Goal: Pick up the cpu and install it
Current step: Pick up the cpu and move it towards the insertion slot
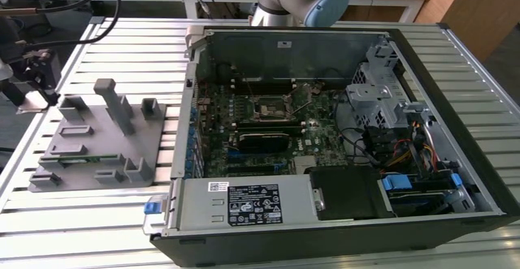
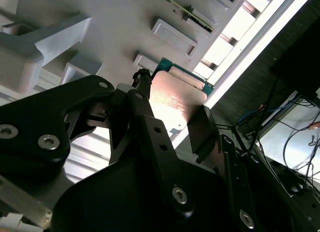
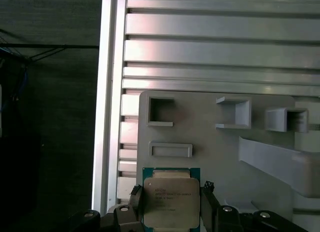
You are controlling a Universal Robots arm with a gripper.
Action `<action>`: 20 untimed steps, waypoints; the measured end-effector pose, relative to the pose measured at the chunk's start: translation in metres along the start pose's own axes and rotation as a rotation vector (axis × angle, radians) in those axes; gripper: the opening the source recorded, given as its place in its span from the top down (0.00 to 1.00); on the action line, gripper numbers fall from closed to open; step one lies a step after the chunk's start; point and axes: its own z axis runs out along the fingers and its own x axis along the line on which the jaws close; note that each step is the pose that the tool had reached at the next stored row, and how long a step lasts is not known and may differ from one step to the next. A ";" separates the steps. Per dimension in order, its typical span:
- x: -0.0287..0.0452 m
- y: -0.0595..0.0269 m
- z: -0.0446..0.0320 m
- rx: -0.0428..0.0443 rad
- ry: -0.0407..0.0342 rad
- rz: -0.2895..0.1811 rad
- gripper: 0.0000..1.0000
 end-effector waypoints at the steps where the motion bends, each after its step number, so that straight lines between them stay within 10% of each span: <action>1: 0.0000 0.0000 -0.0006 0.0000 0.0000 0.000 0.46; 20: 0.0003 0.0003 -0.0114 0.0000 -0.0001 0.000 0.46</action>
